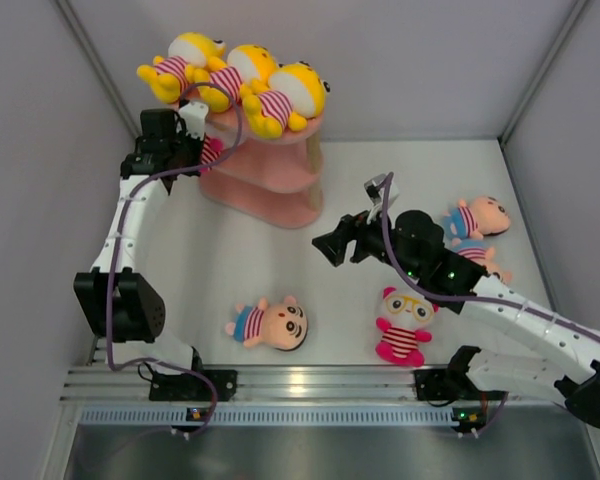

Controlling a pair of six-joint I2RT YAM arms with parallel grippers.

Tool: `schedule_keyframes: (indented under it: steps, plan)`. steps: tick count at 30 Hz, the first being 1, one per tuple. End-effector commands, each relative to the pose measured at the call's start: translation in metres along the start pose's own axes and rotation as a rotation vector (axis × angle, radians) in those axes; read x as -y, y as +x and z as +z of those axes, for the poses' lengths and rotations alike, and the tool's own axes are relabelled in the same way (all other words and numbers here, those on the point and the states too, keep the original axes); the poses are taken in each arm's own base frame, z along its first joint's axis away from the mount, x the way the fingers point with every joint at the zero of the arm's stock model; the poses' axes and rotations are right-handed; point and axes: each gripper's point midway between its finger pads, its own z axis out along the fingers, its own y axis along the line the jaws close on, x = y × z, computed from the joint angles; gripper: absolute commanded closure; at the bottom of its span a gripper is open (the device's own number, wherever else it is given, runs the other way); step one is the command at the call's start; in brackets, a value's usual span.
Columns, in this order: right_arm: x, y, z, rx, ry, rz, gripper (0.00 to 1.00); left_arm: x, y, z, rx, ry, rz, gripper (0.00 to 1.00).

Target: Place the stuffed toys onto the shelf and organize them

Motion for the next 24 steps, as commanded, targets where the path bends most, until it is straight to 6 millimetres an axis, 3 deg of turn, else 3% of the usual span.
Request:
schedule_keyframes:
  steps: [1,8,17,20,22,24]
  plan:
    - [-0.002,-0.012,-0.008,0.049,0.0,-0.003,0.2,-0.011,-0.042,-0.003,0.135,-0.05,-0.039,0.96]
    - [0.01,-0.005,-0.009,0.034,0.057,0.003,0.2,-0.008,-0.053,0.001,0.189,-0.037,-0.076,0.93]
    - [0.015,-0.003,-0.012,0.029,0.079,0.001,0.19,-0.005,-0.05,0.018,0.171,-0.015,-0.067,0.89]
    - [0.015,-0.002,-0.012,0.025,0.083,-0.001,0.19,-0.003,-0.051,0.018,0.173,0.0,-0.075,0.8]
    - [0.016,-0.003,-0.013,0.026,0.085,-0.005,0.18,-0.002,-0.049,0.017,0.171,-0.002,-0.079,0.68]
    - [0.018,-0.002,-0.013,0.022,0.094,-0.006,0.18,-0.004,-0.051,0.011,0.177,-0.015,-0.074,0.61]
